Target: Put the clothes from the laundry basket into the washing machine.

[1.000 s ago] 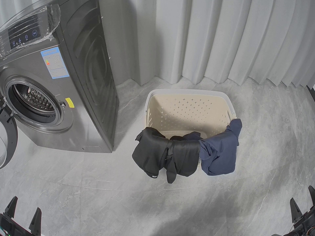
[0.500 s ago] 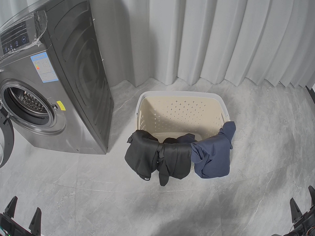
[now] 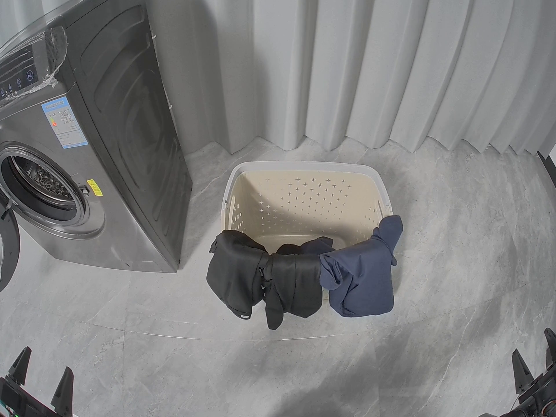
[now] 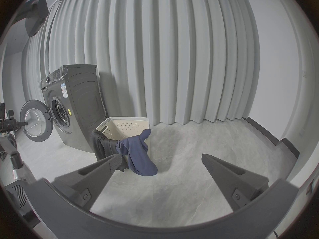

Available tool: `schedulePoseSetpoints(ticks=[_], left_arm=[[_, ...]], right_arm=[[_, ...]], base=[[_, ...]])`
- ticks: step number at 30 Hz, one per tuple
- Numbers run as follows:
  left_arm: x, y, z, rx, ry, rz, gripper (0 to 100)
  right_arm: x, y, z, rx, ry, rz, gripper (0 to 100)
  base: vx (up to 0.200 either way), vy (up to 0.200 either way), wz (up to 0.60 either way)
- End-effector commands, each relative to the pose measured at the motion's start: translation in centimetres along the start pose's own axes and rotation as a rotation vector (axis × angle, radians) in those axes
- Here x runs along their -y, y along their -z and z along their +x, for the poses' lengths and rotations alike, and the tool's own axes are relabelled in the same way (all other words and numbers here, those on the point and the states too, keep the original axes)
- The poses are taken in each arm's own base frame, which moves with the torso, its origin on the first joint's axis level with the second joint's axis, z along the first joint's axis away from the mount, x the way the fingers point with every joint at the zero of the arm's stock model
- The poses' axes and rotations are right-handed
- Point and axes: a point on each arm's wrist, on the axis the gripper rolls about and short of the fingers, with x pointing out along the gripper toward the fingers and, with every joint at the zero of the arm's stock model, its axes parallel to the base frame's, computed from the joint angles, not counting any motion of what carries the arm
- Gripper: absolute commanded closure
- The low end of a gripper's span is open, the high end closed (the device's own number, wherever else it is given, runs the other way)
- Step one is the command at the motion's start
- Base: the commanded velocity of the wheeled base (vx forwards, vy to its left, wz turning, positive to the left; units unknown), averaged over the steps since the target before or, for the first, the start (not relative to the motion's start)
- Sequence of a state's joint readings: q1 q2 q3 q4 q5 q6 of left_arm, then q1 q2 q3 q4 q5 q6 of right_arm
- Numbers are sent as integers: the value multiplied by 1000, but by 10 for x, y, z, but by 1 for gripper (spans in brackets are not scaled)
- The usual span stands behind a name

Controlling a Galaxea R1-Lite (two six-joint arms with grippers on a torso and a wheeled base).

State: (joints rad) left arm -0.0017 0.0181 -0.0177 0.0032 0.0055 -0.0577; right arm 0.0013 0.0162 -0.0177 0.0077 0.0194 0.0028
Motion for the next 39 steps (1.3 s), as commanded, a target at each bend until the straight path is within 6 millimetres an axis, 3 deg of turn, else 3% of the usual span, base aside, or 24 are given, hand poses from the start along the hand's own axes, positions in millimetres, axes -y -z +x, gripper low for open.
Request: schedulePoseSetpoints(ticks=[1,29,35,39], left_arm=[[0,5,1,-9,-1,1,0],[0,4,1,-7,-1,1,0],[0,5,1,-9,-1,1,0],[0,4,1,-7,-1,1,0]], right_arm=[[0,5,0,-1,1,0,0],[0,5,0,-1,2,2,0],[0,5,0,-2,-1,0,0],[0,5,0,-2,-1,0,0]], base=[[0,0,0],[36,0,0],[0,0,0],[-200,0,0]])
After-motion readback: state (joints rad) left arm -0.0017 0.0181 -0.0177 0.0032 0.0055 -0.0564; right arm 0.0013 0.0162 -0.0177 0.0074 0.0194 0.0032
